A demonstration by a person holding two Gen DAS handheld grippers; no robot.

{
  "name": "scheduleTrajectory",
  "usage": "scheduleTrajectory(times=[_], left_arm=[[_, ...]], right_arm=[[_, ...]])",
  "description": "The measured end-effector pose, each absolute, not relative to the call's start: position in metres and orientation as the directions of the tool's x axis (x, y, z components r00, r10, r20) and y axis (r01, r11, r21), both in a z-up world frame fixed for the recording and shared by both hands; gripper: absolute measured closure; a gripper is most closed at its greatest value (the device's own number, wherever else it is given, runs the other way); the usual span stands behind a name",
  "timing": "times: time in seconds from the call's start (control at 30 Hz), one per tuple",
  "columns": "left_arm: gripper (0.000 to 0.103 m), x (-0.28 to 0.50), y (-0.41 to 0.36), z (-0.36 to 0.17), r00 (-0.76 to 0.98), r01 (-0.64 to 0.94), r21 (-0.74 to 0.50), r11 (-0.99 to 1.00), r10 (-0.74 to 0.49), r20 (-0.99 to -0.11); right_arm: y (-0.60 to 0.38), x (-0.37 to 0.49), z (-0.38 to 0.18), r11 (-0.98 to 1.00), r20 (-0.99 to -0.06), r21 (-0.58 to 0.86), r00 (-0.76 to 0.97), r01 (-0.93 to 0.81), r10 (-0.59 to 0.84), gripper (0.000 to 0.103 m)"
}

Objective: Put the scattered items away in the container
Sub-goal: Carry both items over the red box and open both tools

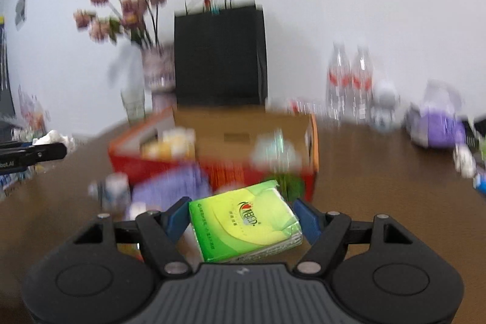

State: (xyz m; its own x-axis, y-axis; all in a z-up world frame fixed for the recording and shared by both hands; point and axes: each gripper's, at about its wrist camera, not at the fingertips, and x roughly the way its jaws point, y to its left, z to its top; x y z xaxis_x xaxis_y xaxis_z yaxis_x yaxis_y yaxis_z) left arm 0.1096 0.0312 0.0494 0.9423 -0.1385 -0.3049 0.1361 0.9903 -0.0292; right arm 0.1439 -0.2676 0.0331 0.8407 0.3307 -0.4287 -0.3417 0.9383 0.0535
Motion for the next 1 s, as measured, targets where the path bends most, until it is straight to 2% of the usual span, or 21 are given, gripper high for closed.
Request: scheduleTrajectory(times=[0.13,0.23,0.4,0.47,0.5,0.53,0.57,0.67,0.87,1.0], left_arm=[[0.068,0.175,0.011,0.071,0.933,0.157,-0.058,0.986,-0.168,-0.317],[0.068,0.227,-0.005,0.064,0.919,0.139,-0.045,0.989,-0.145,-0.366],[0.065,0.287,-0.007,0.021,0.882,0.079,-0.043,0.996,-0.09,-0.463],[0.055,0.298,-0.009,0.008,0.885,0.07,0.025,0.997,-0.05,-0.463],[0.05,0.303,-0.009,0.005,0.883,0.063,0.041,0.997,-0.036,-0.468],[0.037,0.305,-0.006,0.004,0.881,0.056,0.037,0.998,-0.032,-0.473],[0.019,0.305,-0.004,0.005,0.88,0.052,0.025,0.998,-0.034,-0.473],[0.002,0.294,-0.002,0.013,0.892,0.027,0.034,0.999,-0.009,-0.452],[0.0,0.234,0.003,0.029,0.907,0.047,0.029,0.998,-0.031,-0.421],[0.0,0.183,0.009,0.023,0.884,0.077,-0.023,0.997,-0.079,-0.46]], right_arm=[[-0.245,0.201,0.064,0.944,-0.403,0.061,0.857,-0.324,0.32,0.03],[-0.223,0.257,0.064,0.955,-0.45,0.058,0.847,-0.29,0.284,0.03],[-0.205,0.316,0.03,0.976,-0.538,0.022,0.82,-0.215,0.193,0.029],[-0.198,0.323,0.019,0.979,-0.536,-0.016,0.828,-0.205,0.165,0.026],[-0.197,0.325,0.015,0.978,-0.541,-0.017,0.825,-0.207,0.165,0.021],[-0.197,0.33,0.013,0.977,-0.548,-0.006,0.818,-0.213,0.175,0.017],[-0.198,0.332,0.011,0.976,-0.551,0.006,0.814,-0.217,0.185,0.013],[-0.201,0.326,0.015,0.979,-0.551,0.028,0.814,-0.204,0.185,0.002],[-0.214,0.274,0.04,0.966,-0.488,0.031,0.84,-0.257,0.239,0.0],[-0.235,0.224,0.039,0.954,-0.499,0.013,0.825,-0.299,0.265,0.0]])
